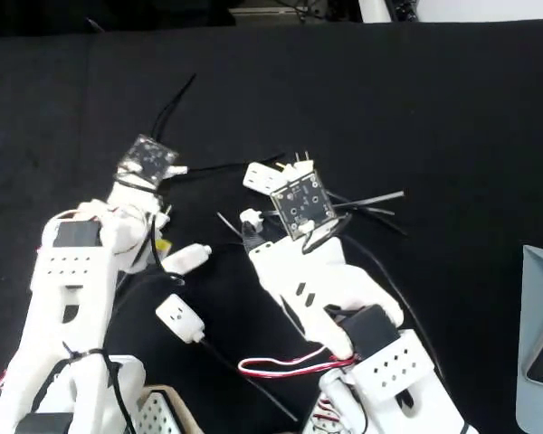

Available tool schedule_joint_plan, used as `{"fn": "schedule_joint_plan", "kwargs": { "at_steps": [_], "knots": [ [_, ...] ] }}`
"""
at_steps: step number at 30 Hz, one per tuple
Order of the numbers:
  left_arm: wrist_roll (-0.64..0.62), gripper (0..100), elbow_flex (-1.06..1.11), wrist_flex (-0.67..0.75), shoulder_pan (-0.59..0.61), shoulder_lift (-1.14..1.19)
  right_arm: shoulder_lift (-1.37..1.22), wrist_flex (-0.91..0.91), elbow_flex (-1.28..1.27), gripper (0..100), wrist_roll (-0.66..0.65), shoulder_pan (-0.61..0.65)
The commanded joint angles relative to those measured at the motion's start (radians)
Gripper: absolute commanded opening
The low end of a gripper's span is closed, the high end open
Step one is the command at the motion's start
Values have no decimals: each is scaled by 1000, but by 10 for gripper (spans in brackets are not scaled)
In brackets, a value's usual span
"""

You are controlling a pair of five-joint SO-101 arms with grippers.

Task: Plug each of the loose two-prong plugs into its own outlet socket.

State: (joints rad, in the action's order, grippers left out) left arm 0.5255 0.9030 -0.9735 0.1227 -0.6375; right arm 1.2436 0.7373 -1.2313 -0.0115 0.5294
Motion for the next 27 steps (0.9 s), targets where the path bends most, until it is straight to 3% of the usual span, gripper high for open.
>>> {"fn": "schedule_joint_plan", "kwargs": {
  "at_steps": [1, 4, 17, 24, 27],
  "knots": [
    [-69, 275, -4, 120, 30, -25, 10, 5, 31, 15, -6, -9],
    [-69, 276, 62, 181, 4, 17, 10, 9, 31, 15, -6, -9],
    [-68, 274, 236, 118, -226, -41, 10, 9, 31, 15, -6, -9],
    [-75, 274, 189, 106, -186, -44, 10, 9, 31, 15, -6, -9],
    [-109, 274, 99, 40, -147, -46, 10, 11, 31, 15, -6, -9]
  ]
}}
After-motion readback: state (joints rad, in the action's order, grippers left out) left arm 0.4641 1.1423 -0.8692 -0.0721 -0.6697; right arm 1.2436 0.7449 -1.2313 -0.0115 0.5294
